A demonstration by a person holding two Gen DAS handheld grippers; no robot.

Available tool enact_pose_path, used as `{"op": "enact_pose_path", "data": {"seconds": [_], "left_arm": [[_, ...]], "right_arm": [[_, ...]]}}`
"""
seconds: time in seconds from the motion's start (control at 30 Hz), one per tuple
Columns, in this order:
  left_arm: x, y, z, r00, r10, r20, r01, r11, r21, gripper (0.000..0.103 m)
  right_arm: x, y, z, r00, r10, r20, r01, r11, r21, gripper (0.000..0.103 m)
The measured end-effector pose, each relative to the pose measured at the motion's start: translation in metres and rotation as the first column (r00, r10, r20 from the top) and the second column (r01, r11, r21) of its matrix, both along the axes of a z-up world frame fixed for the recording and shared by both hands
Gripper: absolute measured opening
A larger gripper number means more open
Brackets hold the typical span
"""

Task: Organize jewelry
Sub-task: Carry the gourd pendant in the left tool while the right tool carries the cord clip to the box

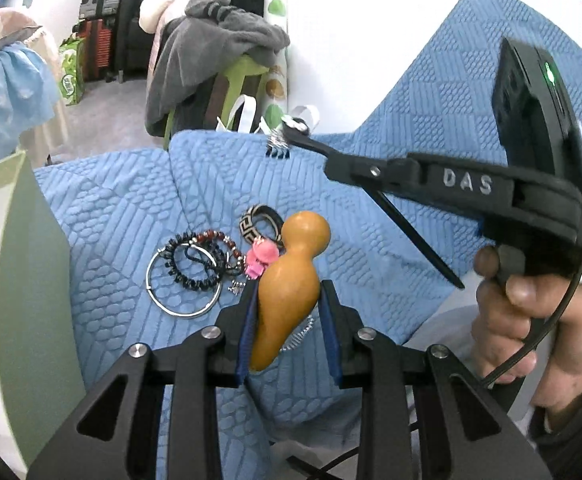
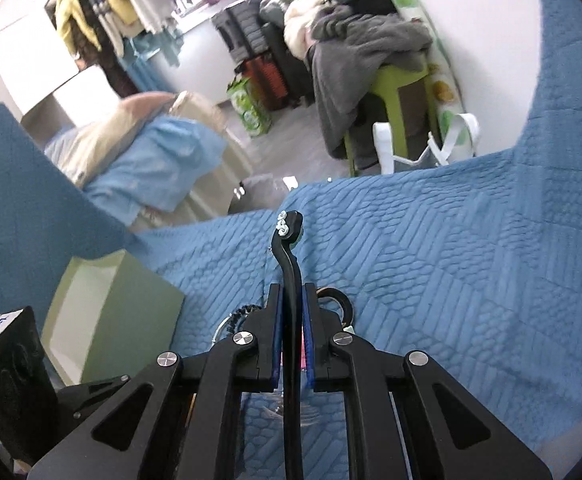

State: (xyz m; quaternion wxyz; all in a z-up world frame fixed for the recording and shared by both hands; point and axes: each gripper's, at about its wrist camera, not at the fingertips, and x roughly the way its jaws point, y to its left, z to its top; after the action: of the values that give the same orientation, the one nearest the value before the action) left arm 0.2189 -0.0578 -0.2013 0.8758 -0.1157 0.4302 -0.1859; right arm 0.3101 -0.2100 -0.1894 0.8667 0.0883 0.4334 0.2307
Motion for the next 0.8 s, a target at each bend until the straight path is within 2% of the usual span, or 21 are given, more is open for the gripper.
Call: {"op": "enact_pose_path", "data": {"seconds": [0.17,0.3,0.5,0.8], "left_arm": [[-0.002,0.006,0.013,0.999,0.040,0.005,-0.040,0.999,-0.002,0.031],[0.002,0.013,0.031,0.996,0.085,0.008,-0.085,0.996,0.008,0.031],[0.004,0.035,0.058,0.985,0.175,0.000,-0.175,0.984,-0.023,0.031],[-0.001,0.055,0.106,0.974,0.225,0.031,-0.226,0.974,0.029,0.031]], "right_arm": [[-0.012,-0.004,0.009,0.999,-0.043,0.012,0.043,0.999,-0.005,0.007],[-0.022,-0.003,0.018,0.997,-0.071,0.034,0.073,0.996,-0.051,0.007],[-0.035,-0.005,0.037,0.993,-0.107,0.059,0.111,0.991,-0.070,0.007],[-0.048,0.011,0.081,0.983,-0.141,0.122,0.155,0.982,-0.112,0.007]]}}
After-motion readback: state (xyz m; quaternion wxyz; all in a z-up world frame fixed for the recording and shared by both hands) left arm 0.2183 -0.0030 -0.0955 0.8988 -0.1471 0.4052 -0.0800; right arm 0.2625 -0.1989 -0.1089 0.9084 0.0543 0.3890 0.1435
